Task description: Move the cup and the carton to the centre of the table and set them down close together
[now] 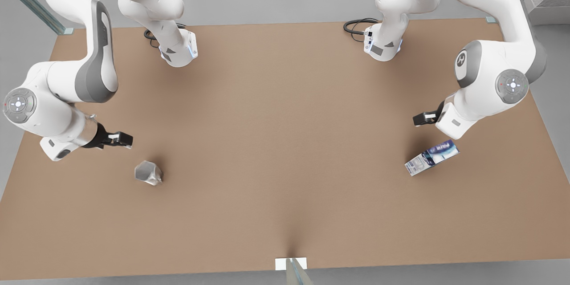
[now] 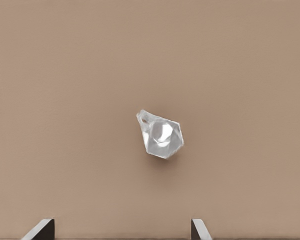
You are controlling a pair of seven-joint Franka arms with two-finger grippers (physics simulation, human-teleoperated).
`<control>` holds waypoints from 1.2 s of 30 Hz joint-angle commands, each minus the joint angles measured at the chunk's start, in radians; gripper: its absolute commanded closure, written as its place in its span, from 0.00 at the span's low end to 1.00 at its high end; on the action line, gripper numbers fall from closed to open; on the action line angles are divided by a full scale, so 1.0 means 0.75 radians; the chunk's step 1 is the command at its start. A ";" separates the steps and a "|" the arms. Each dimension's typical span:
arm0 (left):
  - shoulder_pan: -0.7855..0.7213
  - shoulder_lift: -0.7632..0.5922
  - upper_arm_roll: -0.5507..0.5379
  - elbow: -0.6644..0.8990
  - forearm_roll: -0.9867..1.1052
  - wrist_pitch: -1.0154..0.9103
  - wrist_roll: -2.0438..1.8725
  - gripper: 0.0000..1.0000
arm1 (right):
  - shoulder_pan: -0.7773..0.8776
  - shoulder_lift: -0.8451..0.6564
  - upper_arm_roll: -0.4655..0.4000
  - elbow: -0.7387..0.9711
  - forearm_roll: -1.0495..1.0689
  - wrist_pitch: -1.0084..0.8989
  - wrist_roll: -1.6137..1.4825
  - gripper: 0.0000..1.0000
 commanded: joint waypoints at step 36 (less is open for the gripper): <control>-0.002 -0.071 0.035 -0.194 -0.007 0.106 0.002 0.00 | -0.003 0.072 0.017 -0.666 -0.003 0.855 -1.110 0.00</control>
